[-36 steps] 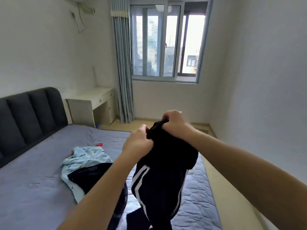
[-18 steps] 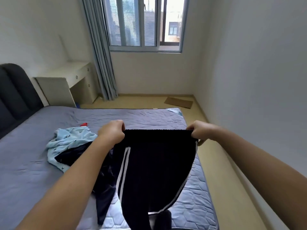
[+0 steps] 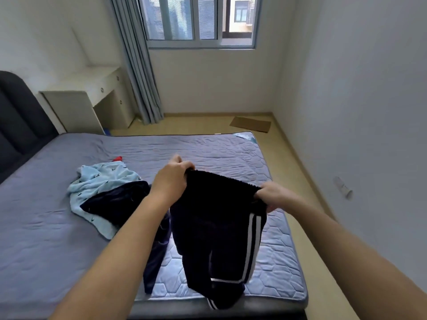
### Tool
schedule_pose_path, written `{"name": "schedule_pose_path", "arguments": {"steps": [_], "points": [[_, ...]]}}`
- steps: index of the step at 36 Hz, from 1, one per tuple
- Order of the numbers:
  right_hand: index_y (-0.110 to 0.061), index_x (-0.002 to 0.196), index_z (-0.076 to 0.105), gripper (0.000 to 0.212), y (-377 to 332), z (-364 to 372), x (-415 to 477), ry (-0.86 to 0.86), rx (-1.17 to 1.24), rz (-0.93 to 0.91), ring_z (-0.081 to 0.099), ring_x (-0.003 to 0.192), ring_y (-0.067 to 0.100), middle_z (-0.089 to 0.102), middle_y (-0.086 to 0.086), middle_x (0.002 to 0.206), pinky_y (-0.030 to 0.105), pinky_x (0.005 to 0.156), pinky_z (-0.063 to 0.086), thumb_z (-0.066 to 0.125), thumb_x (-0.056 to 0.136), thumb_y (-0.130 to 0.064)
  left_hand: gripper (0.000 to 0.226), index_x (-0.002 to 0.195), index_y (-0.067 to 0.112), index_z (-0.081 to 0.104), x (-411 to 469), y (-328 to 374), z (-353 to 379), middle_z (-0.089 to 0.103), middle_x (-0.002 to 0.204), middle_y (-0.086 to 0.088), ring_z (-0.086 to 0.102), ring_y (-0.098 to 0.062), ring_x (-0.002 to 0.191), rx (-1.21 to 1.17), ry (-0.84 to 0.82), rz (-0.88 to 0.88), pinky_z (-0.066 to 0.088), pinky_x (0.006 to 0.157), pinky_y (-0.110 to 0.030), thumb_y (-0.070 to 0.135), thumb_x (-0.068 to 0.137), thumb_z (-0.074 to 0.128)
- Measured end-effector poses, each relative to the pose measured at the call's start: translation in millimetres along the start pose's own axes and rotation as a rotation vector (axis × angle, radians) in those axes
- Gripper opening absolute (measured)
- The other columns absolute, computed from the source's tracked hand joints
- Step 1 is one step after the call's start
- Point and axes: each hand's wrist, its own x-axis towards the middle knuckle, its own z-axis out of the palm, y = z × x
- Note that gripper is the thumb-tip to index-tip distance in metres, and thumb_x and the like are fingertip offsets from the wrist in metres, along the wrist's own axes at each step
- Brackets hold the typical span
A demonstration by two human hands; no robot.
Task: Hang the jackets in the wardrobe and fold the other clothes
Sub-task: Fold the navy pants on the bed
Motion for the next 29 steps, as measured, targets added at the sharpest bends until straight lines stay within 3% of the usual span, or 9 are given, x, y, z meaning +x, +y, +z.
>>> {"name": "schedule_pose_path", "arguments": {"steps": [4, 7, 11, 15, 19, 22, 24, 27, 29], "points": [[-0.007, 0.067, 0.058, 0.022, 9, -8, -5, 0.127, 0.454, 0.062, 0.055, 0.040, 0.016, 0.055, 0.006, 0.049, 0.022, 0.043, 0.049, 0.047, 0.084, 0.003, 0.025, 0.109, 0.015, 0.063, -20, -30, 25, 0.051, 0.104, -0.006, 0.056, -0.029, 0.090, 0.186, -0.121, -0.005, 0.047, 0.071, -0.035, 0.004, 0.090, 0.052], [-0.006, 0.072, 0.063, 0.021, 10, 4, -10, 0.148, 0.625, 0.054, 0.059, 0.051, 0.020, 0.060, 0.011, 0.060, 0.024, 0.049, 0.051, 0.048, 0.083, 0.004, 0.029, 0.107, 0.021, 0.060, -38, -42, 42, 0.053, 0.108, -0.003, 0.056, -0.026, 0.099, 0.250, -0.223, -0.210, 0.048, 0.074, -0.034, 0.005, 0.084, 0.049], [-0.007, 0.082, 0.065, 0.029, 19, 19, -11, 0.176, 0.682, 0.048, 0.055, 0.053, 0.020, 0.058, 0.009, 0.063, 0.024, 0.049, 0.052, 0.040, 0.086, 0.006, 0.025, 0.092, 0.022, 0.057, -51, -49, 56, 0.061, 0.091, -0.001, 0.060, -0.025, 0.087, -0.132, -0.256, -0.536, 0.050, 0.073, -0.031, 0.005, 0.075, 0.049], [-0.017, 0.088, 0.061, 0.031, 33, 24, -10, 0.165, 0.648, 0.102, 0.057, 0.050, 0.015, 0.059, 0.002, 0.061, 0.023, 0.045, 0.048, 0.036, 0.089, 0.001, 0.022, 0.082, 0.021, 0.055, -60, -45, 59, 0.061, 0.081, 0.001, 0.057, -0.017, 0.071, -0.424, -0.147, -0.605, 0.043, 0.058, -0.025, 0.001, 0.074, 0.050], [-0.029, 0.102, 0.059, 0.046, 42, 17, -12, 0.166, 0.529, 0.035, 0.048, 0.056, 0.013, 0.052, 0.000, 0.074, 0.021, 0.042, 0.041, 0.035, 0.081, 0.004, 0.028, 0.081, 0.021, 0.046, -68, -45, 56, 0.054, 0.078, 0.000, 0.047, -0.017, 0.069, -0.629, -0.046, -0.530, 0.038, 0.064, -0.028, -0.007, 0.080, 0.049], [-0.031, 0.092, 0.067, 0.055, 45, 9, -20, 0.164, 0.523, -0.148, 0.053, 0.064, 0.015, 0.060, -0.001, 0.101, 0.022, 0.044, 0.043, 0.034, 0.078, 0.011, 0.037, 0.082, 0.019, 0.041, -76, -41, 48, 0.047, 0.075, -0.004, 0.041, -0.016, 0.069, -0.878, -0.090, -0.423, 0.037, 0.061, -0.025, -0.018, 0.082, 0.042], [-0.030, 0.091, 0.072, 0.060, 44, 4, -29, 0.094, 0.614, -0.260, 0.058, 0.062, 0.014, 0.068, -0.002, 0.103, 0.021, 0.047, 0.045, 0.034, 0.079, 0.015, 0.045, 0.086, 0.019, 0.042, -81, -36, 39, 0.052, 0.074, 0.000, 0.044, -0.013, 0.067, -1.075, -0.120, -0.341, 0.042, 0.058, -0.018, -0.026, 0.081, 0.036], [-0.019, 0.081, 0.076, 0.060, 40, -8, -41, -0.031, 0.698, -0.389, 0.066, 0.094, 0.012, 0.070, -0.005, 0.112, 0.017, 0.058, 0.048, 0.031, 0.077, 0.021, 0.056, 0.087, 0.021, 0.049, -81, -36, 18, 0.061, 0.092, -0.001, 0.053, -0.020, 0.081, -1.247, -0.172, -0.182, 0.049, 0.066, -0.024, -0.031, 0.073, 0.033], [-0.013, 0.067, 0.073, 0.060, 35, -19, -46, -0.106, 0.744, -0.441, 0.064, 0.107, 0.017, 0.068, 0.003, 0.117, 0.019, 0.068, 0.051, 0.027, 0.072, 0.025, 0.044, 0.079, 0.021, 0.053, -74, -35, -1, 0.062, 0.103, -0.004, 0.050, -0.026, 0.090, -1.268, -0.197, -0.091, 0.047, 0.073, -0.030, -0.020, 0.067, 0.042]]}}
